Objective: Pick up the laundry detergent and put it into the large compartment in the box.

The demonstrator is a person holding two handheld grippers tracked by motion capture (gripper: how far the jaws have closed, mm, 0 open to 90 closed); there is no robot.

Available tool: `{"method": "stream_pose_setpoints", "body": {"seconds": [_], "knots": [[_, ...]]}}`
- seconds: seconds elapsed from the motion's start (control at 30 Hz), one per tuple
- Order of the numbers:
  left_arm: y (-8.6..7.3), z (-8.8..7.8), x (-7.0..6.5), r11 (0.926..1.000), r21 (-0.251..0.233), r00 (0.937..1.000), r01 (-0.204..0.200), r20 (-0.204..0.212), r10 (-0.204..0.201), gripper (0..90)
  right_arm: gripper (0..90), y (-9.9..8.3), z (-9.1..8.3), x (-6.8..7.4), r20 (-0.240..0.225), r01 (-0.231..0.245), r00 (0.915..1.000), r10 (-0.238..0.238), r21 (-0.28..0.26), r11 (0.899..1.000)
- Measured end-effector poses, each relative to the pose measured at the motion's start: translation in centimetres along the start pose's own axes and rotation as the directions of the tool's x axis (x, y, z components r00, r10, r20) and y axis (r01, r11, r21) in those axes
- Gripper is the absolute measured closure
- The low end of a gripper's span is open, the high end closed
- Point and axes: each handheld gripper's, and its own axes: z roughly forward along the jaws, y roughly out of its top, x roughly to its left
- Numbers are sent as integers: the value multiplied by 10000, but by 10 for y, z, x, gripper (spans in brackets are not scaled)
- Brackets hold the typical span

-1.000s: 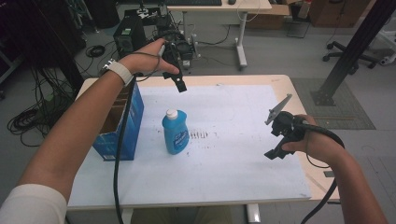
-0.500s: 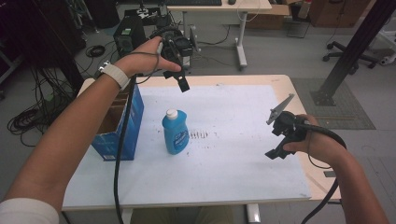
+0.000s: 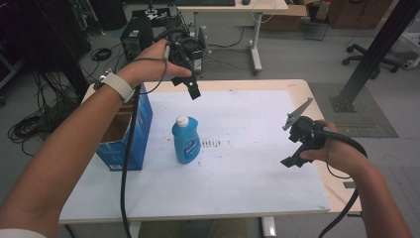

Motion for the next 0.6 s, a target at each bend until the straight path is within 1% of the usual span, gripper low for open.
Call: {"method": "stream_pose_setpoints", "body": {"seconds": [0.07,0.1,0.13,0.23,0.33,0.43,0.5,0.53,0.57,0.6], "knots": [[0,0,0,10000,4,10000,6,-52,-6,107,95,0,0,0,12,-6,10000,6,11,10000],[-1,0,-1,9998,22,9998,177,-4,-177,106,96,0,0,0,11,5,10000,-5,33,10000],[-2,0,-1,9997,46,9997,260,-11,-260,106,96,0,0,0,6,12,10000,-13,23,10000],[-3,1,-3,9990,89,9990,447,-85,-447,106,96,0,1,0,7,70,10000,-70,-27,10000],[-4,2,-4,9985,150,9985,534,-99,-533,106,96,-1,1,0,-15,93,10000,-93,-20,10000],[-5,4,-6,9961,209,9960,856,-279,-850,106,96,-1,2,1,-28,162,9999,-162,-30,9999],[-6,5,-7,9952,252,9953,941,-233,-936,107,96,-1,2,1,-30,170,9999,-171,-48,9998],[-7,5,-8,9945,244,9945,1019,-262,-1013,110,96,-1,2,1,-31,164,9999,-164,-55,9999],[-8,6,-9,9943,254,9940,1039,-377,-1030,109,96,0,2,1,-29,202,9998,-202,-33,9998],[-8,6,-10,9936,269,9934,1095,-385,-1084,107,96,0,3,1,-39,247,9997,-247,-53,9997]]}}
